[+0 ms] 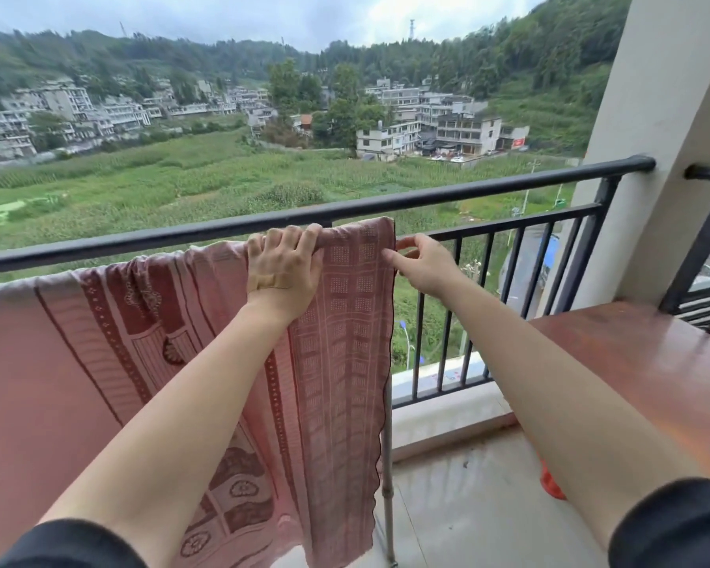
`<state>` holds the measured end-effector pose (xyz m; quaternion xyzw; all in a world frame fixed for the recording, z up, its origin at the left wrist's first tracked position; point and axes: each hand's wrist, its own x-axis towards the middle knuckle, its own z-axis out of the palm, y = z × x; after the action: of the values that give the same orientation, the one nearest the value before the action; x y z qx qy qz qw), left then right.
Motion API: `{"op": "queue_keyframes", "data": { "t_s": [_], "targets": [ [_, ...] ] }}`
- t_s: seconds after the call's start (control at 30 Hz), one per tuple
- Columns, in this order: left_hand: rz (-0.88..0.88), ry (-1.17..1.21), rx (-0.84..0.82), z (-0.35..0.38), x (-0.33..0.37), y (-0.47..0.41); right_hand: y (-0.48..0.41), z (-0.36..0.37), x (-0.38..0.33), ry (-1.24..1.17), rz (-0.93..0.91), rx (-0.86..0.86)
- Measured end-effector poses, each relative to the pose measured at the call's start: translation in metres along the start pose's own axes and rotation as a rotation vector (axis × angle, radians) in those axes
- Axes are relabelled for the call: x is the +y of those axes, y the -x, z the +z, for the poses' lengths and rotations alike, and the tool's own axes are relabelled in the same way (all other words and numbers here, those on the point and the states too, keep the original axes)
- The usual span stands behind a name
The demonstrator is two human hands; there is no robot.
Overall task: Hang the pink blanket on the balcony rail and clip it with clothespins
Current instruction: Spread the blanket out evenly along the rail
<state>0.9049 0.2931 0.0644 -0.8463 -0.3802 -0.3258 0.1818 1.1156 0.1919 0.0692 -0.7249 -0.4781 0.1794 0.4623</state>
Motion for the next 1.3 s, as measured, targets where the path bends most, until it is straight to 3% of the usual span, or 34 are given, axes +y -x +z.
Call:
{"op": "queue_keyframes", "data": {
  "t_s": [0.1,0.27,0.47,0.57,0.63,0.7,0.8,0.9,1.03,1.2,1.3],
  "targets": [
    [-0.038,-0.054,0.047,-0.002,-0.010,0.003,-0.008,0.002,-0.009,0.023,-0.103,0.080],
    [-0.124,-0.153,0.006,-0.007,-0.013,-0.001,-0.012,0.011,-0.025,0.144,-0.106,0.013],
    [-0.145,-0.040,-0.079,-0.017,-0.014,-0.010,-0.016,0.013,-0.028,0.226,-0.139,0.200],
    [-0.055,0.174,0.004,-0.028,-0.019,-0.004,-0.026,0.018,-0.029,0.241,-0.186,0.176],
    [-0.043,0.123,0.120,-0.033,-0.032,0.003,-0.030,0.023,-0.028,0.357,-0.280,0.125],
    [-0.149,0.005,0.210,-0.036,-0.055,0.010,-0.032,0.028,-0.025,0.480,-0.335,0.144],
    [-0.479,-0.154,0.242,-0.045,-0.107,0.028,-0.035,0.033,-0.029,0.583,-0.340,0.225],
    [-0.757,-0.206,0.066,-0.060,-0.170,0.060,-0.037,0.042,-0.032,0.629,-0.330,0.300],
    [-0.659,-0.349,-0.212,-0.085,-0.244,0.103,-0.036,0.053,-0.031,0.597,-0.313,0.400],
    [-0.746,-0.401,-0.319,-0.122,-0.303,0.125,-0.033,0.062,-0.037,0.599,-0.217,0.524],
    [-0.671,-0.375,-0.327,-0.129,-0.321,0.135,-0.023,0.070,-0.048,0.564,-0.123,0.553]
  ]
}}
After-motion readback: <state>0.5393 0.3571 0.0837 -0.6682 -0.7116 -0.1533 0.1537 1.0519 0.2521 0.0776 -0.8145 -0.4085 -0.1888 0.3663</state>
